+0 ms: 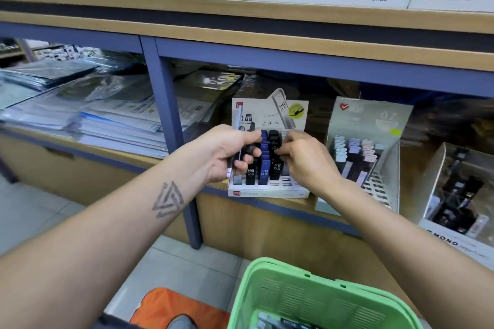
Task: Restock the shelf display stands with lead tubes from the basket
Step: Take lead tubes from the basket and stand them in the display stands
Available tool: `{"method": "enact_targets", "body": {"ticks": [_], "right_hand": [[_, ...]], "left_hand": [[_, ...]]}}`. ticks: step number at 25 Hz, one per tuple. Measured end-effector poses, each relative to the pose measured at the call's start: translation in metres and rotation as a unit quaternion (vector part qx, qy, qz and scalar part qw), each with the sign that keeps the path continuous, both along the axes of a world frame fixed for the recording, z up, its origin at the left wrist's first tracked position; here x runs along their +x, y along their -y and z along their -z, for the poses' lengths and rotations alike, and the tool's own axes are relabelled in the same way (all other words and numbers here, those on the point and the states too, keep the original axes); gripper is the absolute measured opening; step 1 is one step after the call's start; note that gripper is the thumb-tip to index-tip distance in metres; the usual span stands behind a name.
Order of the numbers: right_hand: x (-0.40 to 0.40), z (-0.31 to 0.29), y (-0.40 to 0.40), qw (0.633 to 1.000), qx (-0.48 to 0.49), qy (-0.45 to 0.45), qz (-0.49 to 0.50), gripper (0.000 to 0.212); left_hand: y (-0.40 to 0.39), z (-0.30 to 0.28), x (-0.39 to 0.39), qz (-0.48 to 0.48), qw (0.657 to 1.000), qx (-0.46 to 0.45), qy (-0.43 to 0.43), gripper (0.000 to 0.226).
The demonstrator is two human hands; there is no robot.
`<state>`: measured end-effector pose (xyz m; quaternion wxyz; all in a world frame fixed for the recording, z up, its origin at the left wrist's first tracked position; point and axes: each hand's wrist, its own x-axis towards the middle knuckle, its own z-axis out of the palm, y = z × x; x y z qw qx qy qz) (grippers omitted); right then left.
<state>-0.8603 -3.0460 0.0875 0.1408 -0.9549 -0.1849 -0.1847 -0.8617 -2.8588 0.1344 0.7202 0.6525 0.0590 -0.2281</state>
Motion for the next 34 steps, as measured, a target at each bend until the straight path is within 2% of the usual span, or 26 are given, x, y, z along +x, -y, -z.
{"method": "enact_targets", "body": {"ticks": [2,3,4,5,6,7,8,12,16,19,21,24,28,32,34], "right_hand": [[0.001,0.000,0.000,0.999,-0.044,-0.003,0.011,0.035],[-0.001,-0.002,0.001,0.999,-0.035,-0.011,0.015,0.039],[-0.003,-0.007,0.003,0.999,0.024,-0.030,0.018,0.040],[-0.007,-0.015,0.005,0.987,0.142,-0.070,0.018,0.039],[-0.013,-0.023,0.009,0.950,0.284,-0.132,0.003,0.034],[-0.020,-0.032,0.012,0.896,0.399,-0.194,-0.017,0.029],[-0.026,-0.038,0.015,0.857,0.457,-0.236,-0.037,0.025],[-0.044,-0.045,0.028,0.846,0.479,-0.233,-0.036,0.016],[-0.054,-0.044,0.049,0.827,0.513,-0.231,-0.023,0.015],[-0.060,-0.041,0.060,0.823,0.505,-0.258,-0.044,0.022],[-0.062,-0.041,0.065,0.816,0.508,-0.272,-0.048,0.023],[-0.065,-0.042,0.070,0.843,0.477,-0.244,-0.040,0.017],[-0.067,-0.040,0.078,0.862,0.452,-0.229,-0.021,0.020],[-0.076,-0.042,0.087,0.899,0.383,-0.214,-0.014,0.018],[-0.080,-0.044,0.091,0.909,0.365,-0.201,-0.014,0.025]], "left_hand": [[0.001,0.000,-0.001,0.008,1.000,0.004,0.002,0.017],[0.002,0.000,-0.002,0.018,1.000,0.006,0.002,0.019],[0.003,0.000,-0.003,0.034,0.999,0.008,0.003,0.022],[0.005,0.000,-0.006,0.054,0.998,0.008,0.006,0.026],[0.006,0.000,-0.008,0.077,0.997,0.008,0.009,0.028],[0.008,0.000,-0.011,0.104,0.995,0.006,0.010,0.029],[0.010,0.000,-0.014,0.132,0.991,0.001,0.010,0.028],[0.020,-0.001,-0.024,0.198,0.980,-0.021,-0.010,0.024],[0.026,0.004,-0.021,0.164,0.985,-0.026,-0.047,0.027],[0.029,0.009,-0.019,0.116,0.993,-0.017,-0.003,0.009],[0.033,0.011,-0.019,0.092,0.994,0.011,0.053,0.008],[0.040,0.012,-0.020,0.072,0.991,0.027,0.109,0.011],[0.050,0.010,-0.021,0.055,0.991,0.001,0.125,0.013],[0.068,0.009,-0.023,0.082,0.985,-0.004,0.154,0.006],[0.080,0.007,-0.025,0.098,0.981,0.007,0.166,0.007]]}}
